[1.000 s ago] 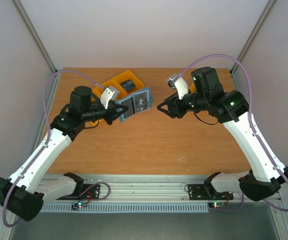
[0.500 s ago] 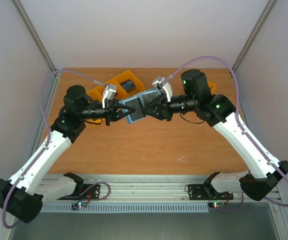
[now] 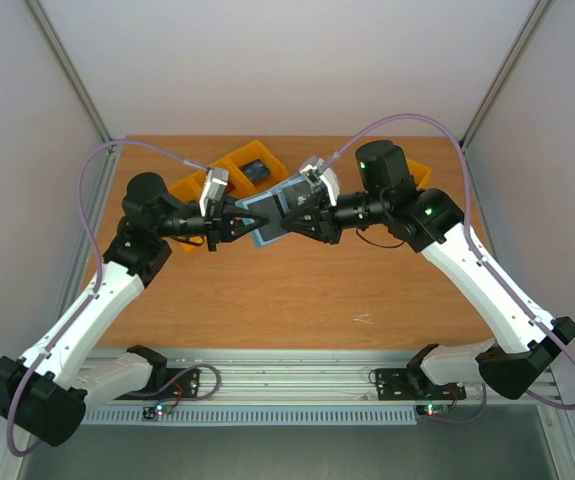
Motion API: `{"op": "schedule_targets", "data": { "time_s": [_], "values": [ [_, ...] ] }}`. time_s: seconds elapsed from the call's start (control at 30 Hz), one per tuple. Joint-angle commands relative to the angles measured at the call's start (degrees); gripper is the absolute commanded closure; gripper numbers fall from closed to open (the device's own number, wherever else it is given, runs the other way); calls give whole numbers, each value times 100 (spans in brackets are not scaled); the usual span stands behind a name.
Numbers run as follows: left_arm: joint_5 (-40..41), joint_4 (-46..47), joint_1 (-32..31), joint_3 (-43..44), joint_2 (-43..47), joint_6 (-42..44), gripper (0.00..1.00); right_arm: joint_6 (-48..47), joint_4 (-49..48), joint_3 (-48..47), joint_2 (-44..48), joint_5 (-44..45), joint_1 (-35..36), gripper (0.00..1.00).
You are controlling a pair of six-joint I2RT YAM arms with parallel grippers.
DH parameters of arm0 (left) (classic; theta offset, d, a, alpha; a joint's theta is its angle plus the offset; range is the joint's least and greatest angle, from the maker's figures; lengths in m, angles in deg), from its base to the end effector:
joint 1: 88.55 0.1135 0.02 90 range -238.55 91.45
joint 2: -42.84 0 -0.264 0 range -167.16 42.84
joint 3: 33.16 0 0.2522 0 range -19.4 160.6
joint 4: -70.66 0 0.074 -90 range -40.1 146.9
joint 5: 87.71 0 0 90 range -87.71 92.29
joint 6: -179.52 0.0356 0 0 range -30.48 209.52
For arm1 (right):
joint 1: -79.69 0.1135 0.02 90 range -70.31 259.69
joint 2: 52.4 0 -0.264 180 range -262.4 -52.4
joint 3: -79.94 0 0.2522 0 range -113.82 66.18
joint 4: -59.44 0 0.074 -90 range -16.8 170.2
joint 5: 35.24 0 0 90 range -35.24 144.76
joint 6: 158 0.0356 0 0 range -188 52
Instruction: Take the credit cards out of the card holder
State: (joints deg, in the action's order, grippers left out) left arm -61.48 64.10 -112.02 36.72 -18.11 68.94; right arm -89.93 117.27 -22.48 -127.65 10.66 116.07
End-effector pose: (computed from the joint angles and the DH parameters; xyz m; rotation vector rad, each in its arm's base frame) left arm 0.1988 -0.1211 0.3871 0.9873 1.4418 -1.4186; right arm 0.1969 0.1758 0.4332 -1.3939 1.5401 0.9583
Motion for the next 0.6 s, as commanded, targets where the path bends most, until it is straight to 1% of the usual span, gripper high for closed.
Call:
{"op": "schedule_targets", "data": {
  "time_s": [0.0,0.07,0.1,0.2,0.33,0.5,0.57],
  "values": [
    [-333,664,-20,-27,158,-31,100,-85,-127,-107,-78,-187,39,89],
    [-322,663,-18,-31,153,-10,100,-79,-166,-126,-101,-346,40,97],
    [-328,652,-18,-31,145,7,100,-101,-148,-147,-118,-418,43,98],
    [-322,554,-18,3,128,20,100,-168,-217,-96,-41,-576,44,99],
    [-320,458,-10,-16,135,-12,86,-257,-266,5,147,-531,-10,99],
    [-317,464,-9,-29,136,-90,77,-251,-193,25,278,-529,-170,99],
    [-319,461,-9,-37,144,-112,76,-250,-151,24,306,-504,-220,99]
  ]
}}
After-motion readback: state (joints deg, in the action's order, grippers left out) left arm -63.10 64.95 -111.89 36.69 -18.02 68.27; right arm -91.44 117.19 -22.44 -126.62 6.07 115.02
